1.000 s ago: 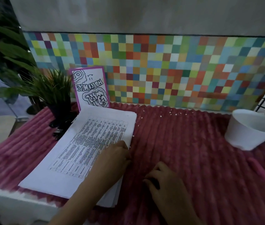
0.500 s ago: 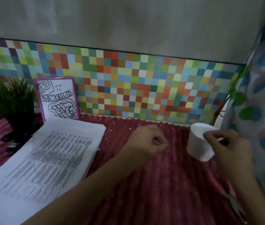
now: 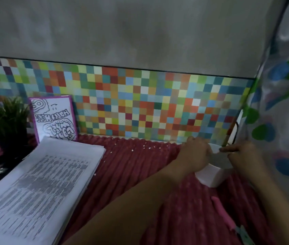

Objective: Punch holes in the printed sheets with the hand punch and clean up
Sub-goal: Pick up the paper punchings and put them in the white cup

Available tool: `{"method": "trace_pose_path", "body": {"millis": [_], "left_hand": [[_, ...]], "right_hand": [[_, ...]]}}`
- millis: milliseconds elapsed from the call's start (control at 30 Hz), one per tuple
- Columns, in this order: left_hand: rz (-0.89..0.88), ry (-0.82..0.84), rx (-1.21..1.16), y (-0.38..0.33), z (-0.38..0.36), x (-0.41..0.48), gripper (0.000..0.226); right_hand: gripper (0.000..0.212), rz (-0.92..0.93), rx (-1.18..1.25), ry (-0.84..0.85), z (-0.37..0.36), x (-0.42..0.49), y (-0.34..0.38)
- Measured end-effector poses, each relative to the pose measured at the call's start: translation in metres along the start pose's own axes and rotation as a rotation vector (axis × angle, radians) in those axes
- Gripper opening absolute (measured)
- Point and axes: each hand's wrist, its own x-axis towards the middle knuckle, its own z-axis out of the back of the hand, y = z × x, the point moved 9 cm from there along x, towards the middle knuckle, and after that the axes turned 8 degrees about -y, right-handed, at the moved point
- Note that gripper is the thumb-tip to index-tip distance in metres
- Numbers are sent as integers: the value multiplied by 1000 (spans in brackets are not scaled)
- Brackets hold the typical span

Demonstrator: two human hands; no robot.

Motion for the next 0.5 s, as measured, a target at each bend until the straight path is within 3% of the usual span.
{"method": "trace_pose_path", "body": {"millis": [133,233,300,400,500], "left_hand": [[17,-150,-137,-10,62,-29,13],[19,-161,-93,8,115,-65,18],[134,-136,-11,44,148,-95,18],[305,-103,223,111,188,-144,25],[404,49,457,162,199,-188,33]], "right_hand": [[25,132,-97,-219,9,-13,34],[21,265,52,-296,-4,-42,87],[17,323,177,-144,-37,-59,123],[7,364,261,246,-115,-89,169],[10,330,313,500,-180,-124,203]]}}
